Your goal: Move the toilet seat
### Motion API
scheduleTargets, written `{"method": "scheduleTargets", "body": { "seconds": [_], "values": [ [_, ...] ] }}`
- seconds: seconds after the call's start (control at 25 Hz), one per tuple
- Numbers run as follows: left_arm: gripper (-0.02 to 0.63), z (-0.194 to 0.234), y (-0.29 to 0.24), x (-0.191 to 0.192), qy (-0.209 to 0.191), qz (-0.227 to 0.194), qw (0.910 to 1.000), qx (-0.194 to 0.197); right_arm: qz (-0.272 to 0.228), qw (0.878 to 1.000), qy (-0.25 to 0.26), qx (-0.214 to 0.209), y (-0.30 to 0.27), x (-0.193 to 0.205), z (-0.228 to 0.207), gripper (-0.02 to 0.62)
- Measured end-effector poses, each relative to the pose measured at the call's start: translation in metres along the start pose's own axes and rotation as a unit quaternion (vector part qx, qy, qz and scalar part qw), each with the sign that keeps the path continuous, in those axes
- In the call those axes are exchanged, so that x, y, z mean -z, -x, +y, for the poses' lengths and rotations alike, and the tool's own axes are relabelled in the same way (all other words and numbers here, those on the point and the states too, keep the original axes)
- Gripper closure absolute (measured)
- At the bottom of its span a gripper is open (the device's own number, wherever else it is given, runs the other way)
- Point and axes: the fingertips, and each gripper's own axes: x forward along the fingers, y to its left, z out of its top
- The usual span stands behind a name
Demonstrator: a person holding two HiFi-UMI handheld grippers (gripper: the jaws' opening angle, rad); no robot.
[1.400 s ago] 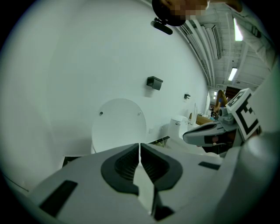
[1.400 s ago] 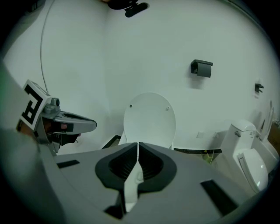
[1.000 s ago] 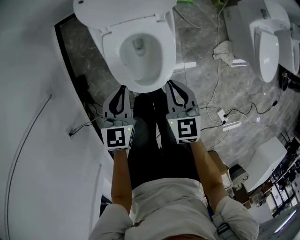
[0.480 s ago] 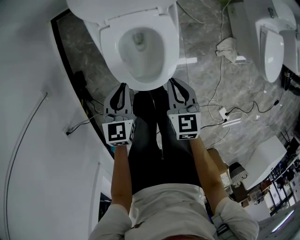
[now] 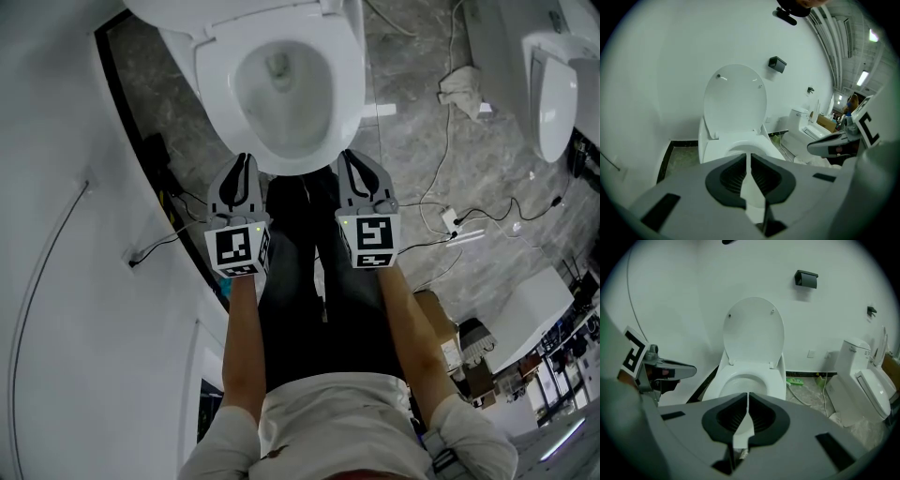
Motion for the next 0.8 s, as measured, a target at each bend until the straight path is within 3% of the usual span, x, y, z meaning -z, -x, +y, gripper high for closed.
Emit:
{"method": "scheduleTargets", "body": {
  "seconds": [0.56, 0.8],
  "values": [
    [0.578, 0.014, -0.017, 0.057, 0.028, 0.042, 0.9986, -0.013, 0.042, 0.999, -0.024, 0.011, -0.032, 0.042, -0.008, 0.567],
    [0.546, 0.018, -0.023, 0.076, 0.037, 0.058, 0.9975, -0.020, 0.060, 0.998, -0.032, 0.015, -0.040, 0.064, -0.011, 0.509]
  ]
}}
